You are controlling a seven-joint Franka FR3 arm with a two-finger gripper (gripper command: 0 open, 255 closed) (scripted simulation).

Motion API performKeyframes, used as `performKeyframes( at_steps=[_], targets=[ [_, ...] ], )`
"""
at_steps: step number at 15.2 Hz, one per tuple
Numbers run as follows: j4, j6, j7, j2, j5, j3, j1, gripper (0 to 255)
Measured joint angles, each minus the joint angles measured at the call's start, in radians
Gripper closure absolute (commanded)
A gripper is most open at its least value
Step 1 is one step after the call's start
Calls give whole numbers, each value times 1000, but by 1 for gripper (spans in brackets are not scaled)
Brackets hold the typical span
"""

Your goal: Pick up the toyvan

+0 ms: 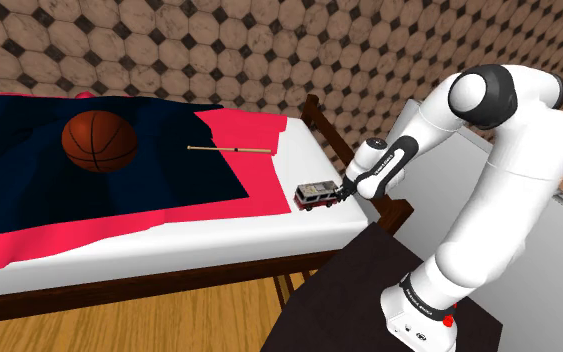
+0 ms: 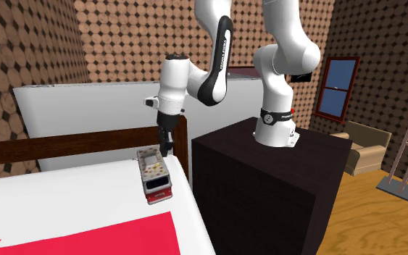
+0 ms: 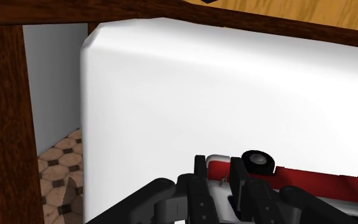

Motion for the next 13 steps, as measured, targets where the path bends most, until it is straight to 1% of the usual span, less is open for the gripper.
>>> performKeyframes(
  at_steps=[2, 6, 13],
  targets=[
    [-7, -30, -15, -37, 8, 14, -15, 255],
    [-22, -91, -40, -112, 28, 37, -29, 255],
    [-38, -188, -91, -223, 73, 61, -44, 255]
  ],
)
